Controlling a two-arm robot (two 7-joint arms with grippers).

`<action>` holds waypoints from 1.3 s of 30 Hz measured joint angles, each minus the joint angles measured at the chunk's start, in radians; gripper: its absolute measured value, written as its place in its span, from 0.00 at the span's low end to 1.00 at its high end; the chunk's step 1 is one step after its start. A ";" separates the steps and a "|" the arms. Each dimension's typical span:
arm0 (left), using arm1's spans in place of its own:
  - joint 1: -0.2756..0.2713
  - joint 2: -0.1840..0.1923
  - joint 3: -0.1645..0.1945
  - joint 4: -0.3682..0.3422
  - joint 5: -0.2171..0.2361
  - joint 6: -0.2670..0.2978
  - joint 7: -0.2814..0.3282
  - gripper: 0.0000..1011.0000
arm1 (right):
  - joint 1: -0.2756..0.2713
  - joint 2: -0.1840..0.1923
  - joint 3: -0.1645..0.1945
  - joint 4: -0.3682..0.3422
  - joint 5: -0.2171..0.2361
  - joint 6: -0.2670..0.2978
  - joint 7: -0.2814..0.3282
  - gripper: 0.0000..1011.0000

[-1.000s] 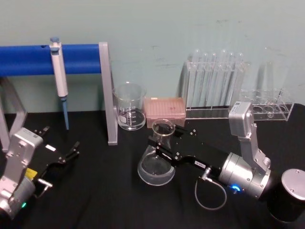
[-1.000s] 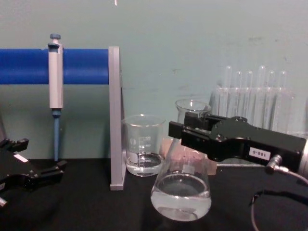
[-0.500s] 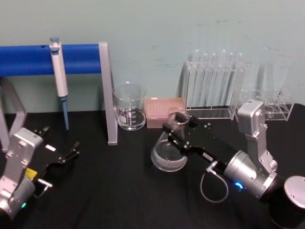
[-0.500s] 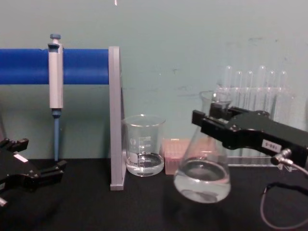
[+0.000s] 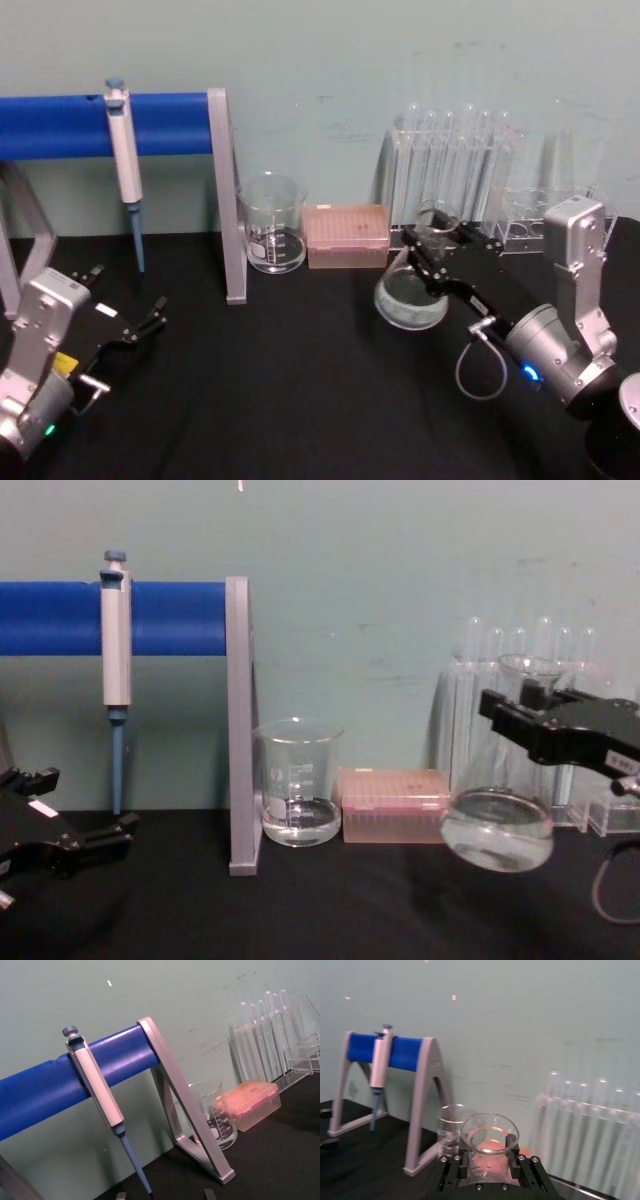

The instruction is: Grasp the erlenmeyer flask with one hand, shake it three times, then place it back.

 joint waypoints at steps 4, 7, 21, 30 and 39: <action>0.000 0.000 0.000 0.000 0.000 0.000 0.000 0.99 | -0.011 -0.005 0.029 -0.005 -0.012 0.009 -0.027 0.45; 0.000 0.000 0.000 0.000 0.000 0.000 0.000 0.99 | -0.016 -0.006 0.042 -0.006 -0.017 0.012 -0.037 0.45; 0.000 0.000 0.000 0.000 0.000 0.000 0.000 0.99 | -0.028 -0.021 0.106 -0.001 -0.051 0.034 -0.069 0.45; 0.000 0.000 0.000 0.000 0.000 0.000 0.000 0.99 | -0.013 -0.034 0.104 0.015 -0.066 0.037 -0.026 0.45; 0.000 0.000 0.000 0.000 0.000 0.000 0.000 0.99 | 0.000 -0.044 0.078 0.023 -0.073 0.039 0.043 0.45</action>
